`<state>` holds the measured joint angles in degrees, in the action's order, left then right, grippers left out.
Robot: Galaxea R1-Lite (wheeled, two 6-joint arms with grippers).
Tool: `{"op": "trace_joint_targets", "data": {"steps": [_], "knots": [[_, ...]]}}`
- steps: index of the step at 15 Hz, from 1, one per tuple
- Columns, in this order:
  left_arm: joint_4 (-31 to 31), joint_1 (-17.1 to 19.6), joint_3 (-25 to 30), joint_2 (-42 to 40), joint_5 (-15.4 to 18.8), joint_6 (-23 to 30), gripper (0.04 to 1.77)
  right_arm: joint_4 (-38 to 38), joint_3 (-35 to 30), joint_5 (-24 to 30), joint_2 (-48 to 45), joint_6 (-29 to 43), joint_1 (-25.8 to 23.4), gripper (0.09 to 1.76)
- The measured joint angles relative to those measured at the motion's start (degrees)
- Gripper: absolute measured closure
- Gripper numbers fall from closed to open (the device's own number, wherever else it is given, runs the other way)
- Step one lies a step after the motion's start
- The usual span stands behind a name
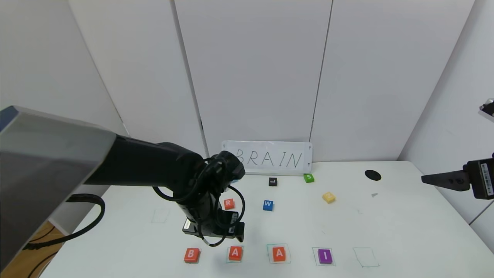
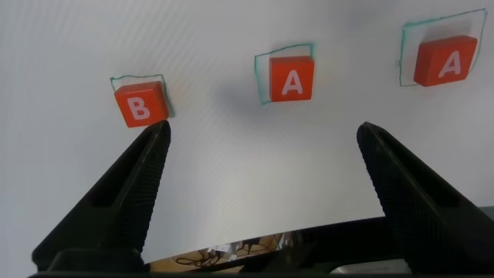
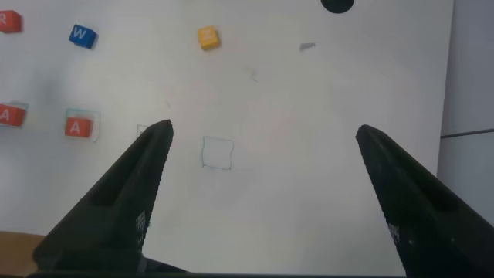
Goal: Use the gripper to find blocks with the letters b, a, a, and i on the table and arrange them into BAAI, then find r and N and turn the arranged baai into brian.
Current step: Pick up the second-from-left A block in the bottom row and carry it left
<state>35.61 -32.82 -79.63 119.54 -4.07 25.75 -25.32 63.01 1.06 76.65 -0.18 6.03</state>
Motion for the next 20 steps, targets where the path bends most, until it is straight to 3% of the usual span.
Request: {"op": "trace_joint_targets", "data": {"steps": [9,20], "knots": [[-5.0,-3.1,2.6,6.1,-2.1,1.5,0.09,0.0,-0.3,0.2,-0.1,-0.1,0.4,0.14],[-8.7,-3.8,2.9,8.8,-2.2,1.6,0.09,0.1,-0.6,0.2,-0.1,-0.1,0.9,0.14]]}}
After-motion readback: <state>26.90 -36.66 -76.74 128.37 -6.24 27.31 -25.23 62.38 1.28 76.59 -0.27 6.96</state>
